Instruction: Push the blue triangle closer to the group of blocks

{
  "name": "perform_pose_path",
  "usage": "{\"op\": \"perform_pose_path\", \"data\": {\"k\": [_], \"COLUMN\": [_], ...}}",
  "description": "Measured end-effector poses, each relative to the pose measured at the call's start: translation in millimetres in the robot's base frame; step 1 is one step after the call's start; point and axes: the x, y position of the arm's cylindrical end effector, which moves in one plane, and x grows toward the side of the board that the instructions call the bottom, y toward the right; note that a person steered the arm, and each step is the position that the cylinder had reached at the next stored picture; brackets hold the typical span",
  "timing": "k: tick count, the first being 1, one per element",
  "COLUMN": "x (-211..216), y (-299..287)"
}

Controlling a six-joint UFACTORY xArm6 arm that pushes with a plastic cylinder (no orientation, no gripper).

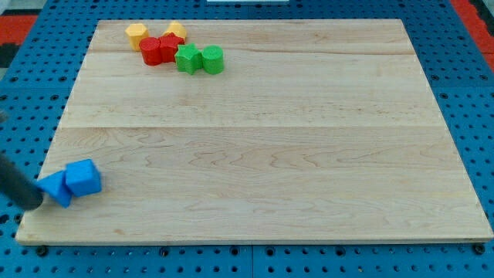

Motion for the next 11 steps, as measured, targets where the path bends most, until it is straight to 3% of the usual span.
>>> {"op": "perform_pose_path", "data": {"k": [1, 2, 4, 6, 7, 8, 10, 11], "x": [-18, -19, -97, -89, -160, -204, -163, -185], "y": [55, 73, 30, 42, 39, 38, 29, 52]}}
